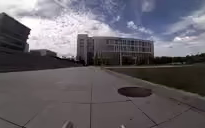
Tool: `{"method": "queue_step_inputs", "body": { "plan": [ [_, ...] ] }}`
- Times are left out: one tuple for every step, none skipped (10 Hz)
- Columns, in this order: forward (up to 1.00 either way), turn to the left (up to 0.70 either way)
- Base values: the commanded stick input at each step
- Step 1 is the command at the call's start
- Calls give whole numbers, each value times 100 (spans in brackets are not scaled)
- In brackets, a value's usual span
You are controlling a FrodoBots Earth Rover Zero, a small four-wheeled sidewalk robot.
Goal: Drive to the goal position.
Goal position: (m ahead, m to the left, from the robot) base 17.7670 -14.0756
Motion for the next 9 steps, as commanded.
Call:
{"method": "queue_step_inputs", "body": {
  "plan": [
    [5,0],
    [5,0],
    [5,0],
    [5,0],
    [5,0],
    [5,0],
    [5,0],
    [5,0],
    [5,0]
  ]
}}
